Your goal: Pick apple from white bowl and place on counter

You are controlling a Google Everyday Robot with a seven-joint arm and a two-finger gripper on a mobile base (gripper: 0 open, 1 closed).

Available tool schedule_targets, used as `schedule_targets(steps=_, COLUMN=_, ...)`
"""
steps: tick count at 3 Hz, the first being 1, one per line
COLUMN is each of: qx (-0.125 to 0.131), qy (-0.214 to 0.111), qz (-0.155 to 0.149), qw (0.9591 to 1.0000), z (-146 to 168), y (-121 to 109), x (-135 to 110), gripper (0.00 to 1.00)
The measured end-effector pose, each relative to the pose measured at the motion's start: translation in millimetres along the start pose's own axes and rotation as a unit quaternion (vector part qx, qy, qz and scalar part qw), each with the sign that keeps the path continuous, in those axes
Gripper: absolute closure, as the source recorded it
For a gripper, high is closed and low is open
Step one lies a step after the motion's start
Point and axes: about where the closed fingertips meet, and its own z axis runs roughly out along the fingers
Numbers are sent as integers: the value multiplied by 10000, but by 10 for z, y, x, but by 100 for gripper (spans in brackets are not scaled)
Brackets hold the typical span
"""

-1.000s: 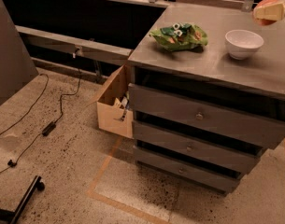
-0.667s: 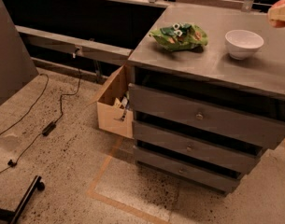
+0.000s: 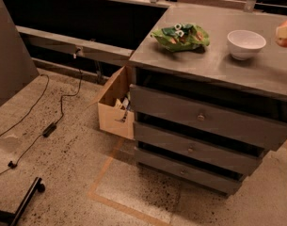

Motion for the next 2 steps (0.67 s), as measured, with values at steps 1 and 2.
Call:
schedule_targets(steps=1, qx=-70, qy=147, qz=89, qw=9998, z=70, y=87, x=206, gripper=100)
schedule_targets(steps=2, qx=-153, qy=291, qz=86, qw=9994, z=172, y=160, x=352, gripper=100)
